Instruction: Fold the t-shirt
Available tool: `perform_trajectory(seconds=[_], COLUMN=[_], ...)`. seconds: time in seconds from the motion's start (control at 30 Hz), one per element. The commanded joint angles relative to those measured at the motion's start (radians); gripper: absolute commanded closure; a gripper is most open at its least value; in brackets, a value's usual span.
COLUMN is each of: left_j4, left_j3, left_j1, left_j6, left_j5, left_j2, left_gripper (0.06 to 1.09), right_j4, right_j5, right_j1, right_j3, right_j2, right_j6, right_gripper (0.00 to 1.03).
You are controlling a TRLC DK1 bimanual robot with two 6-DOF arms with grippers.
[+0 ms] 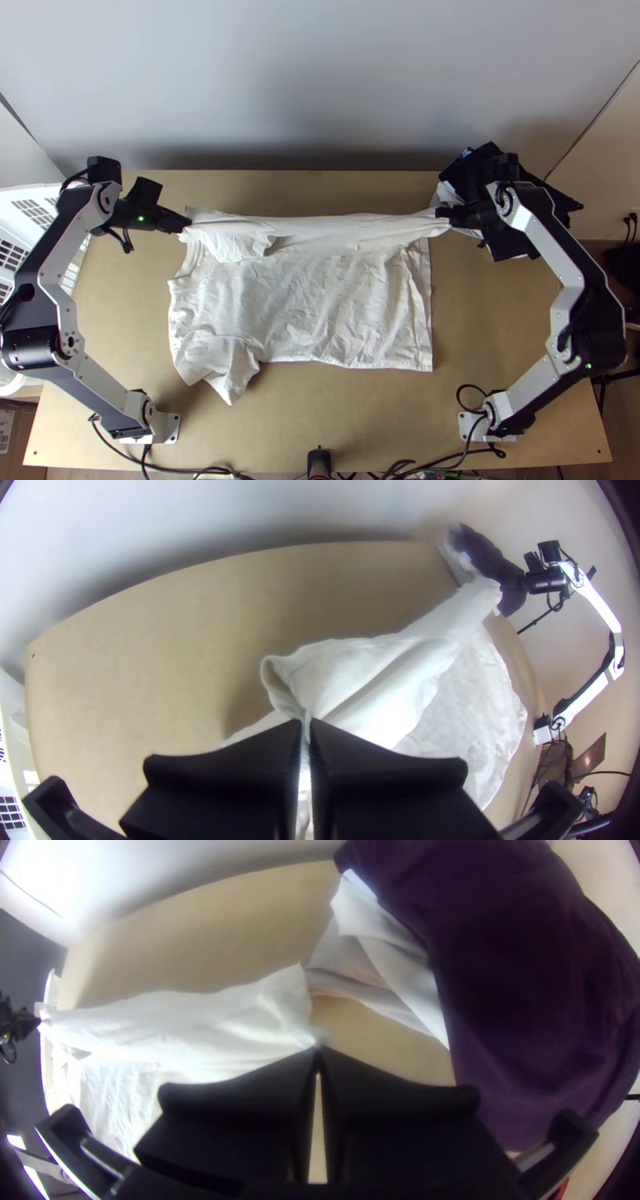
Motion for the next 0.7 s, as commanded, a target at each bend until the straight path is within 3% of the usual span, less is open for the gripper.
perform_trajectory(seconds=[0.0, 0.67], left_j4=[-0.002, -0.049], left_j3=[-0.021, -0.108], left_j1=[0.005, 0.007], left_j6=[0.006, 0.06], left_j5=[0.005, 0.008], left_j2=[-0.03, -0.135], left_gripper=[1.05, 1.05], right_j4=[-0.002, -0.08], right_j5=[0.001, -0.028], right_j1=[-0.003, 0.008], right_j3=[-0.08, -0.155], right_j2=[-0.086, -0.253], right_j6=[-0.018, -0.047], right_gripper=[1.0, 1.0])
